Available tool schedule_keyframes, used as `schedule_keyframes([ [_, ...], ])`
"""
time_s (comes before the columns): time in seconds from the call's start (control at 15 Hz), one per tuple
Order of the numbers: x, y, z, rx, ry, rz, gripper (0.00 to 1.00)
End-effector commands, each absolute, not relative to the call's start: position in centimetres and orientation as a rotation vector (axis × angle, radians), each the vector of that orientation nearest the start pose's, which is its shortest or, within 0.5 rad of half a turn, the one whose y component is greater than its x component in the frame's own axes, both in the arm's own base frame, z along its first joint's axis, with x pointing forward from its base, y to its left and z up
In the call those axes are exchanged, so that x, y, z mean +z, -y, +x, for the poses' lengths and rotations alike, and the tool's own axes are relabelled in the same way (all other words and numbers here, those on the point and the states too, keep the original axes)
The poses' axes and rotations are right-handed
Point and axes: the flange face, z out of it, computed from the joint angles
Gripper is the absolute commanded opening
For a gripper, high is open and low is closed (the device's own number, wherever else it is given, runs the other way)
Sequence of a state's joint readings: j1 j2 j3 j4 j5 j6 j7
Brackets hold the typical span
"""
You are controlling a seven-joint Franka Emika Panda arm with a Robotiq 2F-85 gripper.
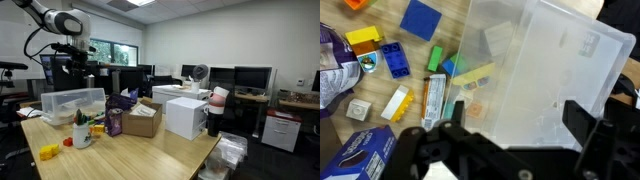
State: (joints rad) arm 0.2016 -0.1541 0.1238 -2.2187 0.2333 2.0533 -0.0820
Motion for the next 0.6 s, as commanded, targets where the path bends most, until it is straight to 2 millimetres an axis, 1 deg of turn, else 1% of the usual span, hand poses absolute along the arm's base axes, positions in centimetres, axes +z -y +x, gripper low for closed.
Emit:
schedule_keyframes([
  [0.0,43.7,-18.0,48.3,0.06,0.513,-2.863,1.0],
  [0.27,43.0,-18.7,49.2,0.082,0.552,-2.84,1.0],
  [0.53,41.6,-19.0,49.7,0.127,0.567,-2.832,1.0],
])
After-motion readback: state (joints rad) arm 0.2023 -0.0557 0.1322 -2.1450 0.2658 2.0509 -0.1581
